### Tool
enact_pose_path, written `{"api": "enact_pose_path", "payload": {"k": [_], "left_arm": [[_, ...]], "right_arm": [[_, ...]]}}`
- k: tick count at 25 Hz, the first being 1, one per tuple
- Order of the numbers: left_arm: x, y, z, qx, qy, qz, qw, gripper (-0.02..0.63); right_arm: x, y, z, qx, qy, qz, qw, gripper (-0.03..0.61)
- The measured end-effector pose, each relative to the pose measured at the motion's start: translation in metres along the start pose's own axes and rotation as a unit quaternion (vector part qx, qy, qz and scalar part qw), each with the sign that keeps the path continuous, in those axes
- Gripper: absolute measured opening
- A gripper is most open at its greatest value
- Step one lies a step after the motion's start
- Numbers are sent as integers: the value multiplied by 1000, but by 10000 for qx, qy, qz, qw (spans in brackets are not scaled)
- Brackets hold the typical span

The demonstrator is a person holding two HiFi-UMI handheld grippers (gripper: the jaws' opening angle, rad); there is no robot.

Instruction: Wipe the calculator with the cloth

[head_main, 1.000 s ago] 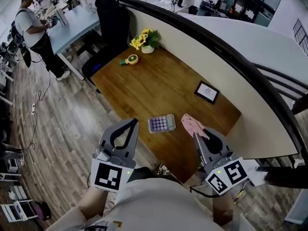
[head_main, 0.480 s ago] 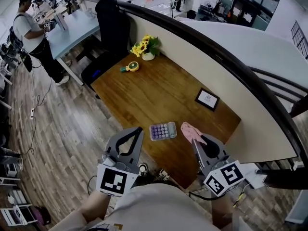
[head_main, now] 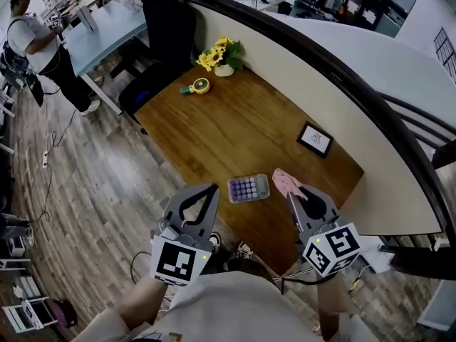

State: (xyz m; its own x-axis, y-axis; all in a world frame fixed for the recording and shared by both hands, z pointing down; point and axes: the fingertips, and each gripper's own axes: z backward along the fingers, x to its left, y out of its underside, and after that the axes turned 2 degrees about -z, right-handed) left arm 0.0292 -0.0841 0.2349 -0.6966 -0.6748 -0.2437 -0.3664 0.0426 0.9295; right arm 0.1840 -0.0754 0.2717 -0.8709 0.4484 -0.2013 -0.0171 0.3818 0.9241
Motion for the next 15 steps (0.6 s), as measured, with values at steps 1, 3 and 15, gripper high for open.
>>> {"api": "enact_pose_path", "payload": {"k": [1,3,15], "left_arm": [[0,4,-2,36,36,25,10000,3],[2,14,-9,75,96,92,9999,3],[7,106,-65,601,428,494,9961,3]], "right_arm": [[-2,3,-5,68,24,21,10000,41],[-6,9,-18,178,71,56,9998,41],[-34,71,-93,792,187,50,9967,41]]}}
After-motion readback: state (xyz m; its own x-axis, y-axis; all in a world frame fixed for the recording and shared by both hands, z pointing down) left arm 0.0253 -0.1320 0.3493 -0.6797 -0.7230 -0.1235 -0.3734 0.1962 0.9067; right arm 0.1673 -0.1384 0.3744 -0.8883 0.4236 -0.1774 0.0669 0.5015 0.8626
